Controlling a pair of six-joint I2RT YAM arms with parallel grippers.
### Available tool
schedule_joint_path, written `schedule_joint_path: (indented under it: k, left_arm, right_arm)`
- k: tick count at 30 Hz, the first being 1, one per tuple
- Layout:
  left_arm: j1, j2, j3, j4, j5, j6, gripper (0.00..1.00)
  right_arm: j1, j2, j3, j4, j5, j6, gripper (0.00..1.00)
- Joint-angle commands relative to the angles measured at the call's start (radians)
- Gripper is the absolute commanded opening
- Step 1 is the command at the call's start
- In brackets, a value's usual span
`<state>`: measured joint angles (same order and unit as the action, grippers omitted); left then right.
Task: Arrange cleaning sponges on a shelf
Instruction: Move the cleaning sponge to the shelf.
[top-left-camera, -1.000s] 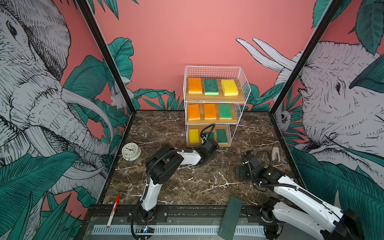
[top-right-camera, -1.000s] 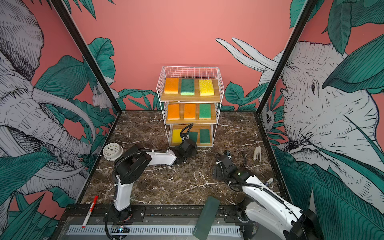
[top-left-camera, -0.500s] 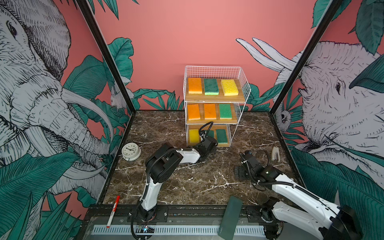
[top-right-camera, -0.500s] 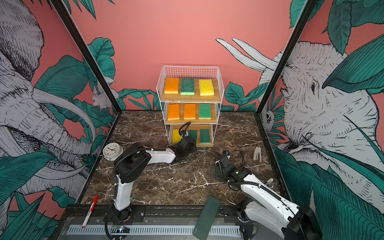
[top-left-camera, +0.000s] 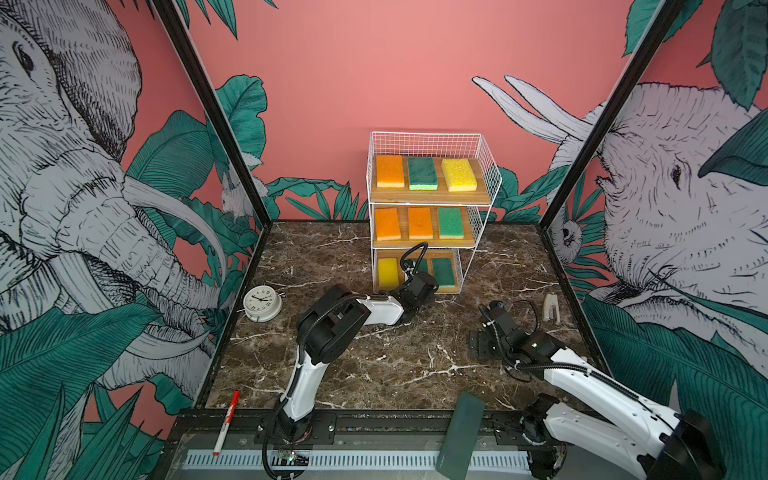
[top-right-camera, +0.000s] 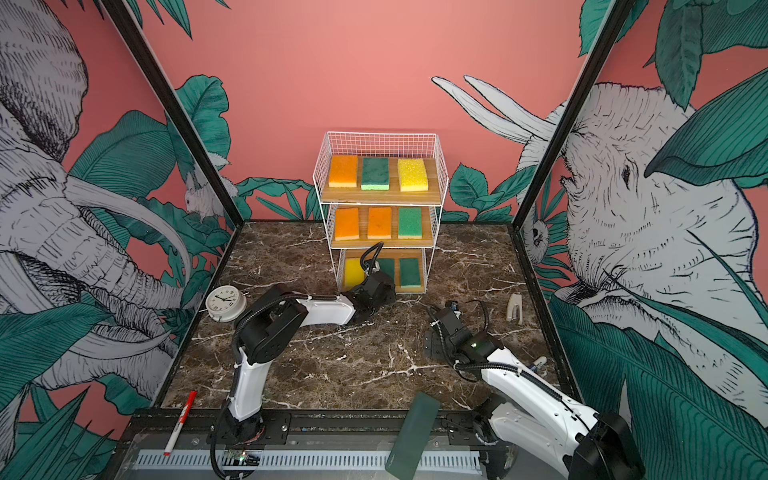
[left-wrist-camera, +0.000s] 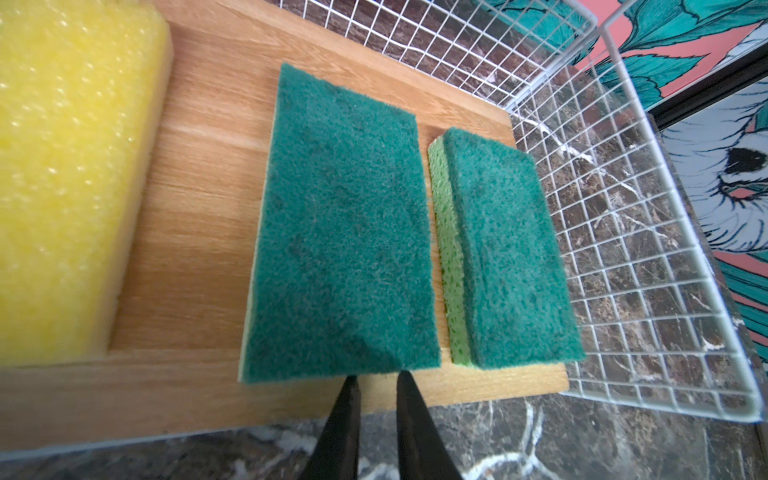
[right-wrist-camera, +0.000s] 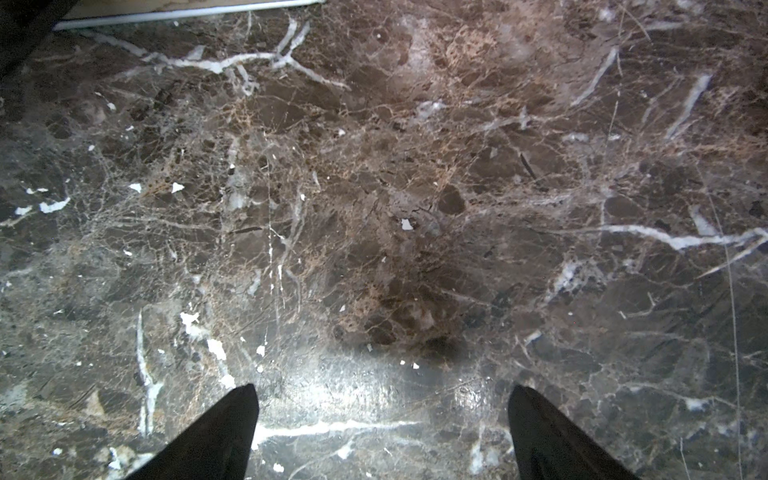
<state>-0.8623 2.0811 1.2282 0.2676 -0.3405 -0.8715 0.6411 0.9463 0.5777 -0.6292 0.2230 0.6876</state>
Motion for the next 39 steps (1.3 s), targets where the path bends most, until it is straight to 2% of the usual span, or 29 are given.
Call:
schedule_joint_path:
  k: [1, 10, 22, 28, 35, 39]
  left_arm:
    - [0.008, -0.010, 0.031, -0.015, -0.020, 0.000, 0.19]
    - [0.011, -0.031, 0.020, -0.011, -0.026, 0.003, 0.19]
    - [-0.029, -0.184, -0.096, 0.028, -0.092, 0.068, 0.19]
    - [-0.033, -0.300, -0.189, 0.022, -0.108, 0.094, 0.20]
    - [-0.038, -0.467, -0.287, -0.096, -0.130, 0.144, 0.20]
    - [-0.037, -0.580, -0.336, -0.186, -0.136, 0.178, 0.26]
  right_arm:
    - [-0.003, -0.007, -0.004, 0.000, 0.003, 0.000, 0.96]
    - [-0.003, -0.015, -0.006, -0.004, 0.003, 0.001, 0.97]
    - [-0.003, -0.018, 0.031, -0.036, 0.009, -0.002, 0.97]
    - [-0.003, -0.039, 0.046, -0.068, 0.025, 0.006, 0.97]
    - [-0.003, -0.056, 0.091, -0.110, 0.047, 0.007, 0.96]
    - [-0.003, -0.052, 0.116, -0.133, 0.062, 0.014, 0.95]
